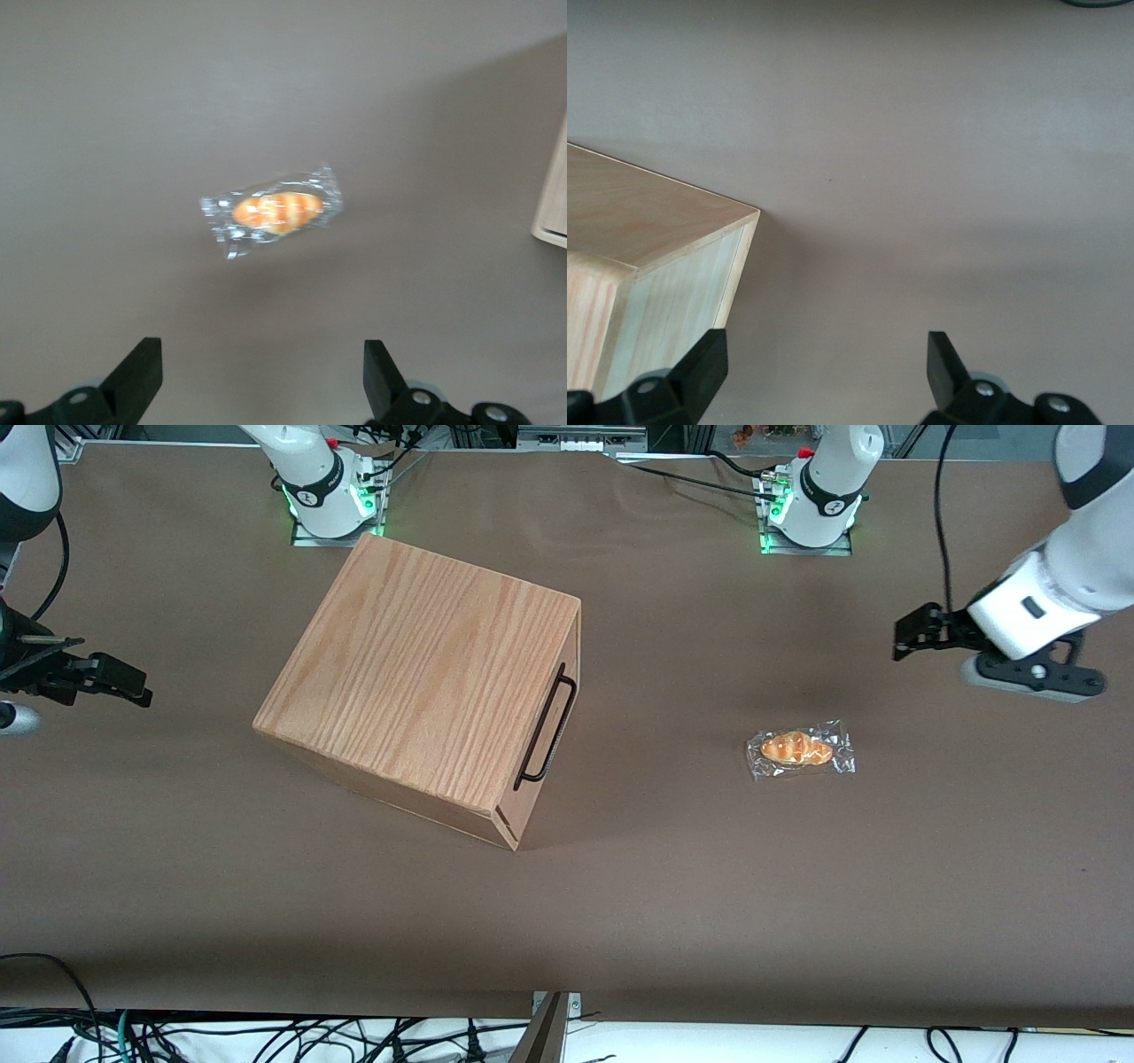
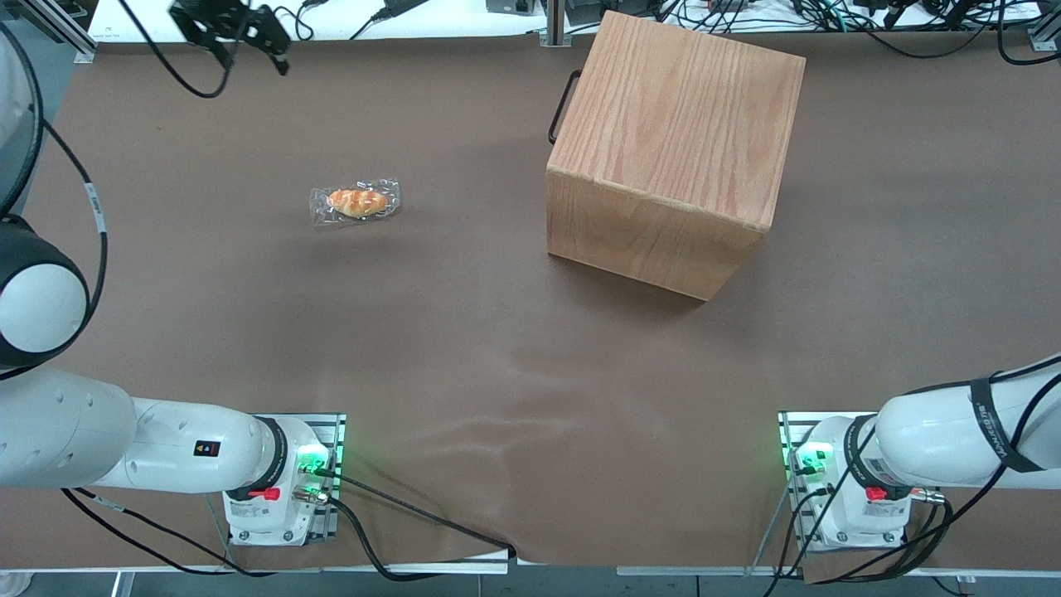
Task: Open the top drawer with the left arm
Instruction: 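Move the left gripper down toward the black drawer handle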
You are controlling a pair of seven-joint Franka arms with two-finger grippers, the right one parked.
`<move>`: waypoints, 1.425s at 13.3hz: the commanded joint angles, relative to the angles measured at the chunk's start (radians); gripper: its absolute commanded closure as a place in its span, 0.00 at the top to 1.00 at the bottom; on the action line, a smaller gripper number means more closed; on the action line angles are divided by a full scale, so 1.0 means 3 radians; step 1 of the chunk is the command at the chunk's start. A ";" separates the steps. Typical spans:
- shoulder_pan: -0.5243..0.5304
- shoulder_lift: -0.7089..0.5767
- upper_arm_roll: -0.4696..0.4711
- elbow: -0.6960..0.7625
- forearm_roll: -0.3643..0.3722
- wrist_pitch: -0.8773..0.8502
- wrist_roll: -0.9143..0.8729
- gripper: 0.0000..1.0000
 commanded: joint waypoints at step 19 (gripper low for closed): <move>-0.1559 0.1833 -0.0010 0.1219 -0.1002 0.1722 -0.0247 1.00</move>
